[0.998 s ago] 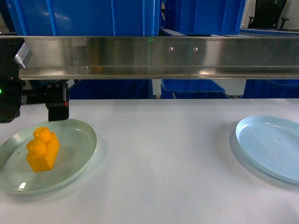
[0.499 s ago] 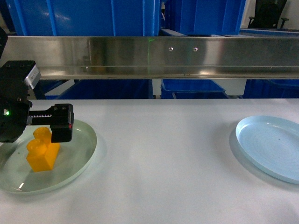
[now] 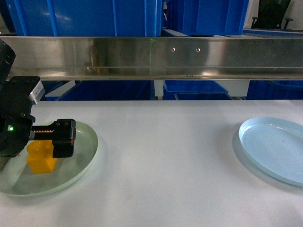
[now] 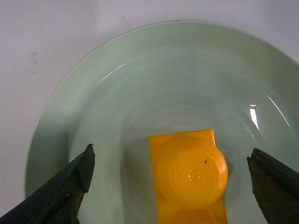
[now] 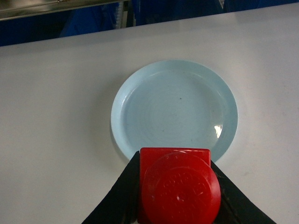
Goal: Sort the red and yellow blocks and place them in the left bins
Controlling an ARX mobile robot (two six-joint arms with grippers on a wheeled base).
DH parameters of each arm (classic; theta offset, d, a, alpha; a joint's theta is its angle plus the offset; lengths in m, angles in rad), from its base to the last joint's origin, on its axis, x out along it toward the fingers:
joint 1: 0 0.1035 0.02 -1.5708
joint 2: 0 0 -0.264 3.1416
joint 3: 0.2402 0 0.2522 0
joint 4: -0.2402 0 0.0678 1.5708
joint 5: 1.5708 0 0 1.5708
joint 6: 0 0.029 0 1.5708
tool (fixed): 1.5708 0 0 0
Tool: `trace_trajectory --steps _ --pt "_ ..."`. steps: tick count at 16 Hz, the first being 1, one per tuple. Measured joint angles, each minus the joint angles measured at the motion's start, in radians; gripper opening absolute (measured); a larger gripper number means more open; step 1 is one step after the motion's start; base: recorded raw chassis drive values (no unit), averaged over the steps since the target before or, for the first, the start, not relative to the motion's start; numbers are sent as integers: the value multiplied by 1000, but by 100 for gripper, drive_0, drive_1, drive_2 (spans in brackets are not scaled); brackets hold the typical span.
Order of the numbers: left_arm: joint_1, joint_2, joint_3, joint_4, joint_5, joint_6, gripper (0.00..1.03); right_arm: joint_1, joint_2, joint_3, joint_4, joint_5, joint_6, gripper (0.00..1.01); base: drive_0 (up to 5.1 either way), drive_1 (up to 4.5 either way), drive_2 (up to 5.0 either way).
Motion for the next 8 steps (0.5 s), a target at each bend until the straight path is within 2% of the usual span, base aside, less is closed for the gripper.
trace_trajectory --steps 2,7,8 --pt "0 5 -1 7 -3 11 82 0 0 0 0 0 0 28 0 0 0" --pt "0 5 -2 13 -3 17 33 0 0 0 0 0 0 28 0 0 0" --pt "0 5 -2 15 -2 17 29 0 0 0 0 0 0 28 0 0 0"
